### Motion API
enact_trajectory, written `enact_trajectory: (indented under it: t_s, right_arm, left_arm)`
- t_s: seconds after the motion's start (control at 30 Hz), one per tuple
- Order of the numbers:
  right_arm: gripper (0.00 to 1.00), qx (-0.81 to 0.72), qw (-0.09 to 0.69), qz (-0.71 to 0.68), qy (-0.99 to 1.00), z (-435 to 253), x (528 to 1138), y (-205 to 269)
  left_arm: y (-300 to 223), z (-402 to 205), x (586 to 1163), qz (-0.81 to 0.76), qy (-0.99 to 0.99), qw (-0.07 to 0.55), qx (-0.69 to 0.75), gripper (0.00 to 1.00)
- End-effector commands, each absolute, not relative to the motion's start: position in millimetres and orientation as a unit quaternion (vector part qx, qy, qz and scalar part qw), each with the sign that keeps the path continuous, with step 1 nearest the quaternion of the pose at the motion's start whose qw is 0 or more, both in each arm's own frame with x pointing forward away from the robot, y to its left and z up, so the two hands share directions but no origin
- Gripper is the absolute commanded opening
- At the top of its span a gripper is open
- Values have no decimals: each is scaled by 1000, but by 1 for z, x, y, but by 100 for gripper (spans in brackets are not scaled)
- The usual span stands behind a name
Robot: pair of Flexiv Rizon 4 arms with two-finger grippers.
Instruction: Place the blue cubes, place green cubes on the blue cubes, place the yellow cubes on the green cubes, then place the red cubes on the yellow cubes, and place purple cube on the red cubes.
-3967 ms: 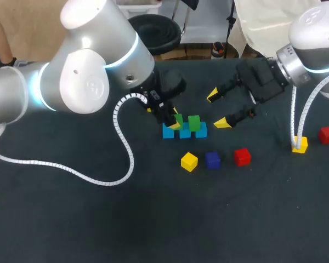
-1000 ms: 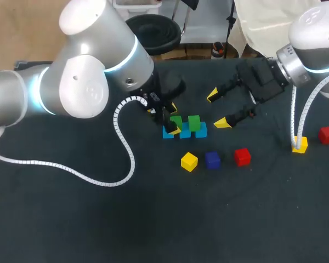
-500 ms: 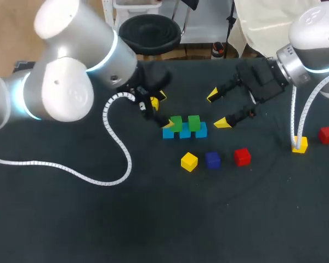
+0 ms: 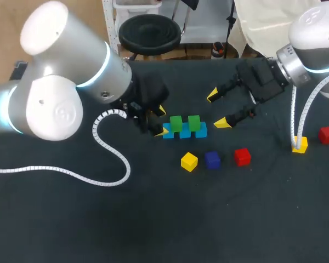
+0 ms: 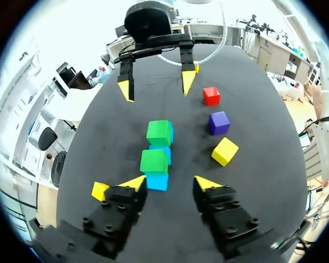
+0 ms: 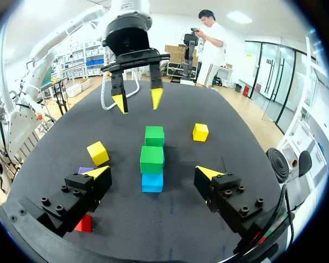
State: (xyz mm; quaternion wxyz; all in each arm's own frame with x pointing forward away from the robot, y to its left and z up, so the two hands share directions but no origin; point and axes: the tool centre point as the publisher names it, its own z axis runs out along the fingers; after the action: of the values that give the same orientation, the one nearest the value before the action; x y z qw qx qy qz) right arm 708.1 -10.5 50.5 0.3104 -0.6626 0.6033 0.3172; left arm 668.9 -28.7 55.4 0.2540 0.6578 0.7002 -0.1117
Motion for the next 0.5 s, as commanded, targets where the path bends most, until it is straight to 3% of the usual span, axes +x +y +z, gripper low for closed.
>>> enact_trajectory:
  t_s: [0.03, 0.17, 0.2, 0.23, 0.5]
  right_arm:
    - [100, -662, 312, 317, 603, 51, 707, -11]
    - [100, -662, 312, 317, 603, 51, 707, -11]
    - [100, -662, 312, 317, 603, 51, 707, -11]
    - [100, -662, 312, 317, 603, 51, 707, -11]
    - [100, -662, 312, 317, 603, 51, 707, -11]
  left_arm:
    - [-23, 52, 665, -129, 702, 264, 649, 0]
    - [-13, 53, 672, -144, 715, 264, 631, 0]
    - [-11, 54, 674, -144, 722, 261, 624, 38]
    - [-8, 55, 677, -143, 724, 260, 623, 100]
    - [8, 66, 687, -151, 722, 270, 619, 100]
